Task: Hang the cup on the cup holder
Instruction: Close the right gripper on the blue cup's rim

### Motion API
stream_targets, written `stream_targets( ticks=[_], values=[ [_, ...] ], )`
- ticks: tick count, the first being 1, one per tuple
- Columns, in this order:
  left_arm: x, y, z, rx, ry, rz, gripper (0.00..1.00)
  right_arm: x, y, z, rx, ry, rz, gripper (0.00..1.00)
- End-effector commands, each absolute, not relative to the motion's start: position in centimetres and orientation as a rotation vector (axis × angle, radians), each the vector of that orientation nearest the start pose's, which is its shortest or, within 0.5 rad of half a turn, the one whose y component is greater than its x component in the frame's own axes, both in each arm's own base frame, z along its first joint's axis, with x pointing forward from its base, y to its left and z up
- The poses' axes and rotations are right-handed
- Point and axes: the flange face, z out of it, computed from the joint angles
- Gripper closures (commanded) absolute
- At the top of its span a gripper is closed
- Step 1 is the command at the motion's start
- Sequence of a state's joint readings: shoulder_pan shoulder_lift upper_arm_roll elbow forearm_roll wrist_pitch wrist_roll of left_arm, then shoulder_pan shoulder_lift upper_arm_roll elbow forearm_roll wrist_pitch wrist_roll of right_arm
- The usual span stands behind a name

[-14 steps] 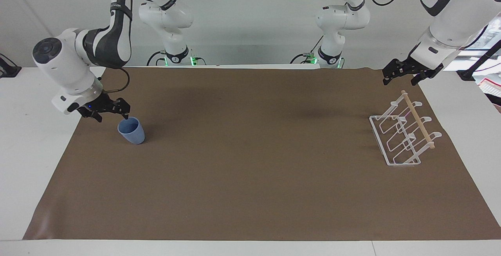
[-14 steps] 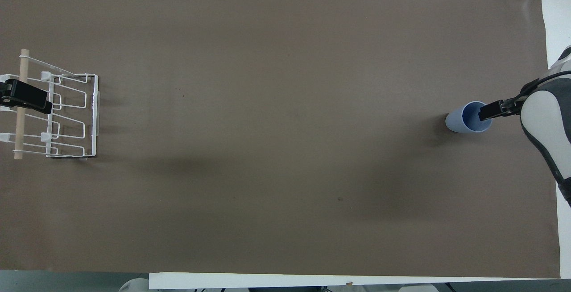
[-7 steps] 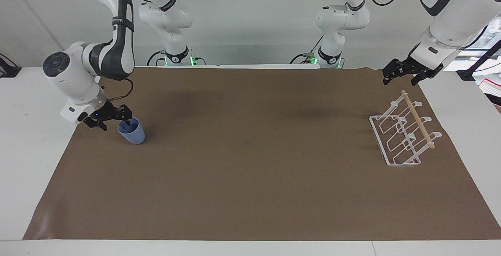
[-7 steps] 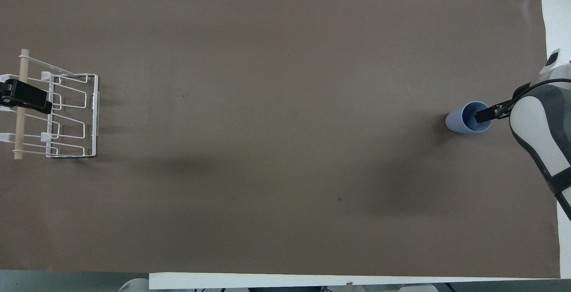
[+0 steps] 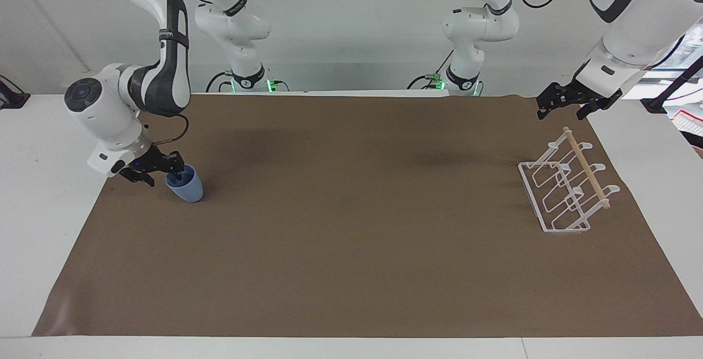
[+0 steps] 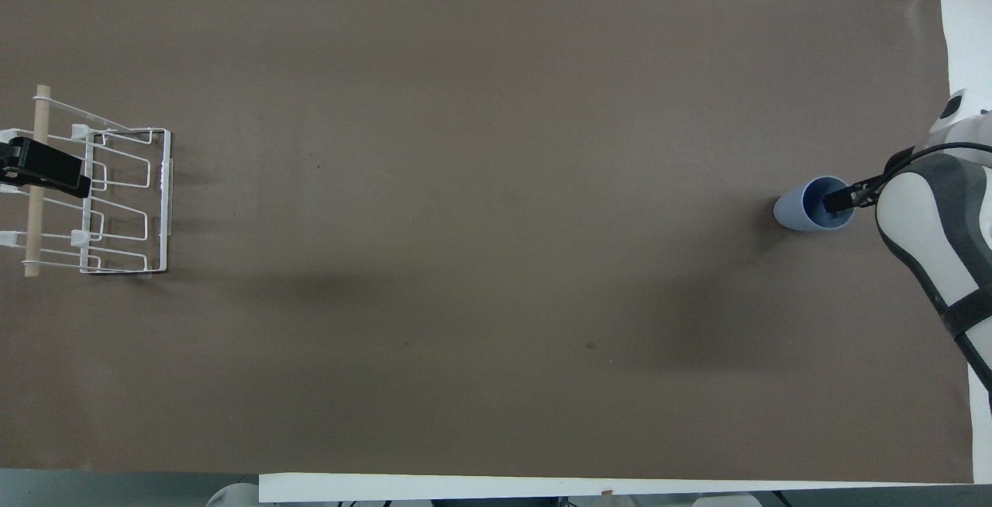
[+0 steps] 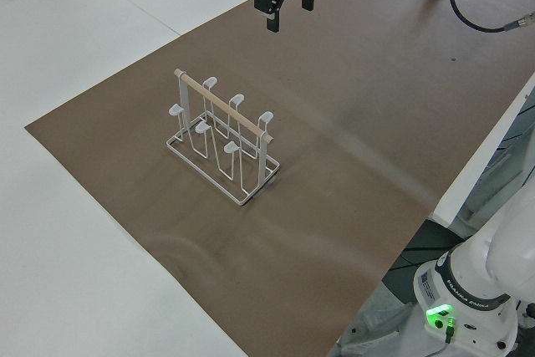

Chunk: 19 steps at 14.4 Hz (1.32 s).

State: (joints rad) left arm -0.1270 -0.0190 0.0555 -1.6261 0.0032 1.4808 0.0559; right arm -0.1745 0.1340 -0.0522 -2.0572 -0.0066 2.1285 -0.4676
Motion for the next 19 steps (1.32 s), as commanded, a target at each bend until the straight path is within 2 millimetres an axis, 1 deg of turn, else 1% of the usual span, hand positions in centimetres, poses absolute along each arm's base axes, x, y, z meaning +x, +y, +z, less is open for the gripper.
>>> stream_targets(
  ticks=[1, 2, 7, 10, 11, 12, 13, 16, 19],
  values=[
    [53.0, -3.7, 60.6, -3.112, 0.188, 0.194, 0.00, 54.9, -12.8, 36.3, -3.089, -0.405, 0.079, 0.48],
    [53.0, -3.7, 60.6, -3.112, 0.188, 0.194, 0.00, 54.8, -12.8, 36.2, -3.089, -0.405, 0.080, 0.52],
    [53.0, -3.7, 60.6, -3.112, 0.188, 0.194, 0.00, 54.3, -12.7, 35.6, -3.087, -0.411, 0.099, 0.54],
    [53.1, -3.7, 60.4, -3.111, 0.188, 0.201, 0.00, 54.2, -12.6, 35.5, -3.086, -0.415, 0.104, 0.62],
    [53.0, -3.6, 60.6, -3.112, 0.188, 0.196, 0.00, 54.2, -12.7, 35.5, -3.087, -0.416, 0.105, 0.69],
    [53.0, -3.7, 60.6, -3.112, 0.188, 0.194, 0.00, 54.2, -12.7, 35.6, -3.087, -0.420, 0.106, 0.82],
    [53.0, -3.7, 60.6, -3.112, 0.188, 0.194, 0.00, 54.2, -12.7, 35.6, -3.088, -0.418, 0.106, 0.99],
    [53.0, -3.6, 60.5, -3.110, 0.188, 0.196, 0.00, 54.2, -12.6, 35.6, -3.093, -0.436, 0.113, 1.00],
    [53.1, -3.7, 60.7, -3.112, 0.193, 0.179, 0.00, 54.8, -12.4, 36.7, -3.087, -0.451, 0.127, 1.00]
  ],
)
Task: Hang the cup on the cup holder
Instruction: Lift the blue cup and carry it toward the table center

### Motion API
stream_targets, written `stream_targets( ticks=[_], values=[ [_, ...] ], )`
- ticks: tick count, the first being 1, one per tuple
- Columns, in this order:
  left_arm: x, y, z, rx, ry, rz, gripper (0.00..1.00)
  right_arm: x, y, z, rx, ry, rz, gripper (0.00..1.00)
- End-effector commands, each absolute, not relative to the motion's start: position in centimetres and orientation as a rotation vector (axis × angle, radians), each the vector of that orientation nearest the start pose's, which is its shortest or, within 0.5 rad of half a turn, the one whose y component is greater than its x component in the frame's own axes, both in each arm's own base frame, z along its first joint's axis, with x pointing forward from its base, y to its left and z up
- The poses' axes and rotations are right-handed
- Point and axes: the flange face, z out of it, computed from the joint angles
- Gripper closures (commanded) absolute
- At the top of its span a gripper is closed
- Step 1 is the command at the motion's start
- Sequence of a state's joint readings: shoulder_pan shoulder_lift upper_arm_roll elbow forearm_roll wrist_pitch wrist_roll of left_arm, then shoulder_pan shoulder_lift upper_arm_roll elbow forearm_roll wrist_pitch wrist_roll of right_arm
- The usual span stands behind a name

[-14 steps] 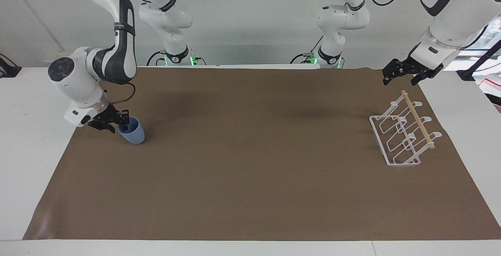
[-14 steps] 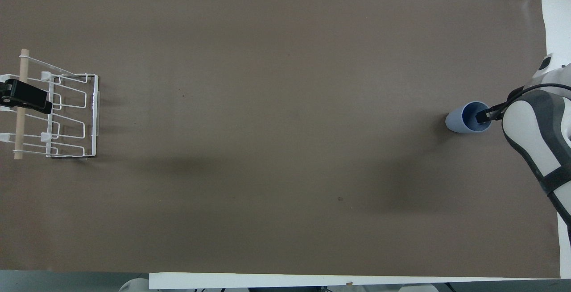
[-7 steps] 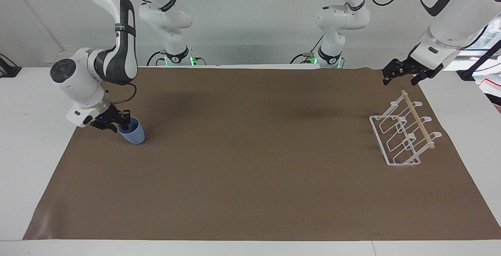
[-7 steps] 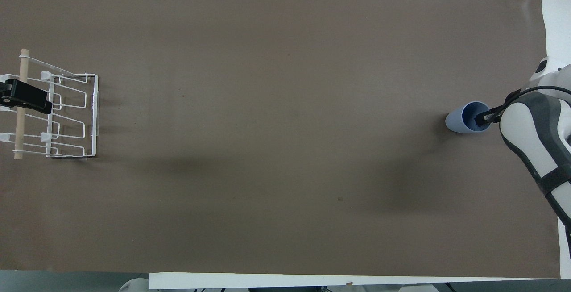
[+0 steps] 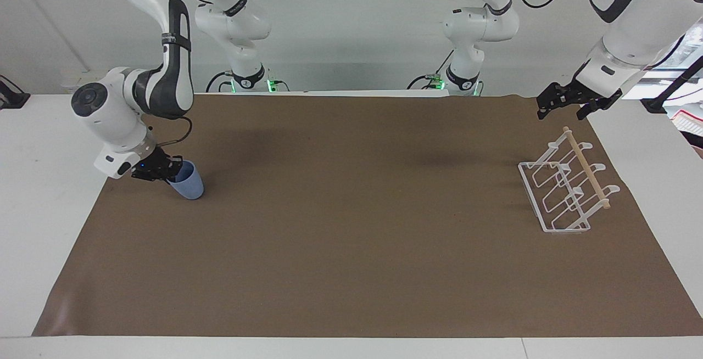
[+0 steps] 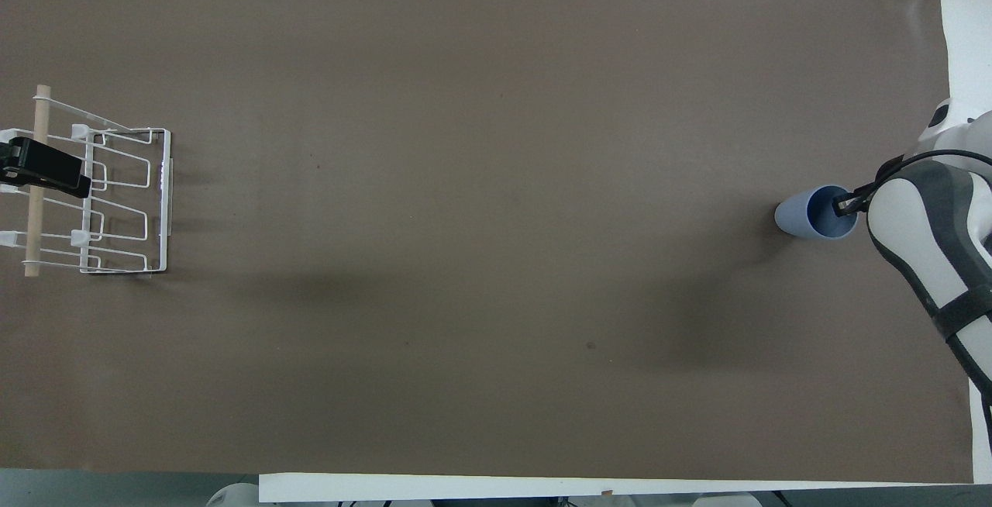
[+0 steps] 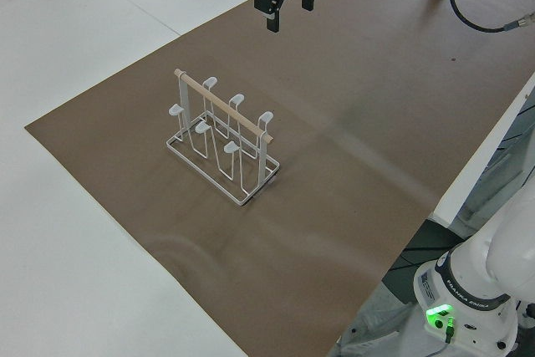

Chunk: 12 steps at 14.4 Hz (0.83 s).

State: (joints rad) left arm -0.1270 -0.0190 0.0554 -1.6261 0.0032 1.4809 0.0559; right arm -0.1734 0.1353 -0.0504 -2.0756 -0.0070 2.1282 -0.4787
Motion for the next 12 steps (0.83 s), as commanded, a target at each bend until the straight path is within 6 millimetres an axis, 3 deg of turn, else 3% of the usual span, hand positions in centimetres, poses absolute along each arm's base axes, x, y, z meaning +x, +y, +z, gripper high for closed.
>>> stream_targets(
  ticks=[1, 3, 4, 6, 7, 8, 10, 12],
  values=[
    [53.2, -4.2, 60.7, -3.111, 0.205, 0.177, 0.00, 55.1, -11.9, 37.5, -3.078, -0.469, 0.146, 1.00],
    [53.1, -4.6, 60.6, -3.110, 0.212, 0.179, 0.00, 55.9, -10.1, 40.8, -3.035, -0.477, 0.174, 1.00],
    [53.1, -4.5, 60.6, -3.108, 0.209, 0.186, 0.00, 56.2, -7.9, 43.4, -2.961, -0.456, 0.151, 1.00],
    [53.0, -4.1, 60.4, -3.112, 0.150, 0.200, 0.00, 56.4, -2.4, 46.3, -2.824, -0.397, 0.175, 1.00],
    [52.8, -4.7, 60.4, -3.113, 0.065, 0.204, 0.00, 56.5, 1.0, 47.0, -2.777, -0.386, 0.193, 1.00],
    [52.3, -5.9, 60.0, -3.101, -0.087, 0.214, 0.00, 56.3, 5.0, 47.7, -2.708, -0.376, 0.188, 1.00],
    [50.7, -10.4, 59.1, -3.065, -0.319, 0.202, 0.00, 55.8, 10.2, 49.1, -2.556, -0.271, 0.182, 1.00],
    [49.9, -13.6, 58.8, -3.011, -0.735, 0.178, 0.00, 55.5, 14.0, 50.1, -2.385, -0.161, 0.196, 1.00]
  ],
)
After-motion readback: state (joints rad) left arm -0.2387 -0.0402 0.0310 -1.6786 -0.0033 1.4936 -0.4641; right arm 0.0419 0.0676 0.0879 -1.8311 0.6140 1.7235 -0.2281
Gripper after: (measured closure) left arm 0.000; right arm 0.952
